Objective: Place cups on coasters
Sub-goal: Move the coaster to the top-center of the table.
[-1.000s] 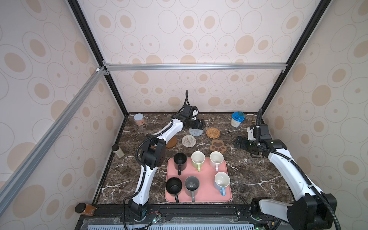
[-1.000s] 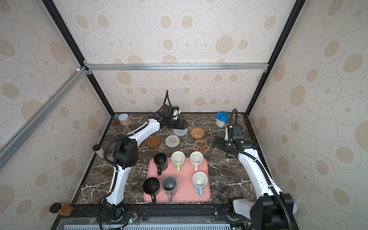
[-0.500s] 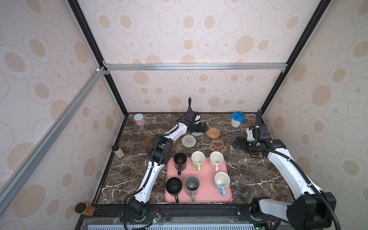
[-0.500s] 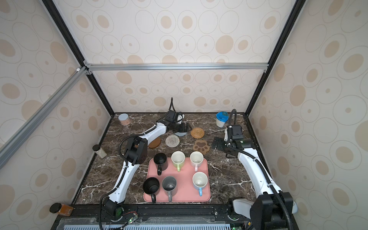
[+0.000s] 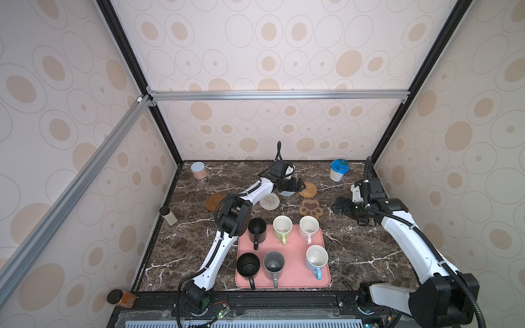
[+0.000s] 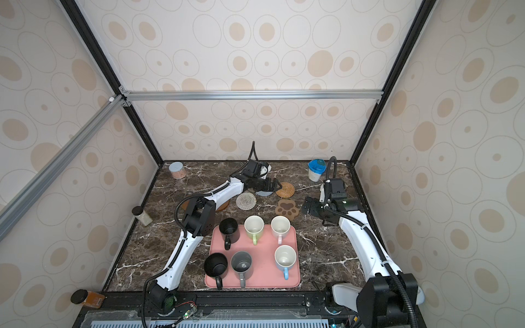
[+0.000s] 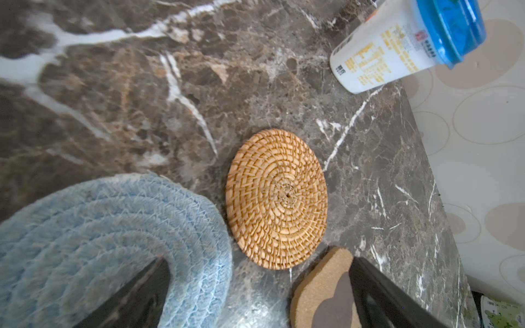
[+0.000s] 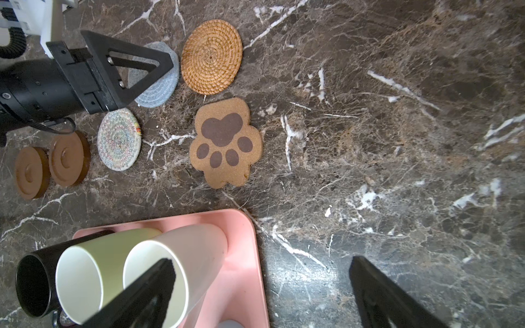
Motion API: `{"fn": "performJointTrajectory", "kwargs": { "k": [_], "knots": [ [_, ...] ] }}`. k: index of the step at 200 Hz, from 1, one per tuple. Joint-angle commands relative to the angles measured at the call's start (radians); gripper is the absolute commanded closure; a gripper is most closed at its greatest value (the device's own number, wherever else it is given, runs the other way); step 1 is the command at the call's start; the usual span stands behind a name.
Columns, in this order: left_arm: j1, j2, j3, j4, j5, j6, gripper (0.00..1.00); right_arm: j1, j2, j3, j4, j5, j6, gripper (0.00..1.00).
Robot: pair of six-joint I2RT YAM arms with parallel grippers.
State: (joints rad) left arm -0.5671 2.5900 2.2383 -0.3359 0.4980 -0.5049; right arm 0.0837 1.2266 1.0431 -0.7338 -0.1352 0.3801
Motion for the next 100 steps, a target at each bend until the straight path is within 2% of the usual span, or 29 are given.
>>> {"fn": "performJointTrajectory", "kwargs": {
  "k": [1,100],
  "knots": [
    [-0.043,0.039,-0.028,-0.043,0.034,-0.012,0.0,0.0,0.005,0.002,-0.021,0.01,-0.004,0.0],
    [-0.1,-0.114,-0.272,-0.072,0.04,0.069,0.0,-0.001,0.024,0.002,-0.016,0.017,-0.012,0.0]
  ]
}}
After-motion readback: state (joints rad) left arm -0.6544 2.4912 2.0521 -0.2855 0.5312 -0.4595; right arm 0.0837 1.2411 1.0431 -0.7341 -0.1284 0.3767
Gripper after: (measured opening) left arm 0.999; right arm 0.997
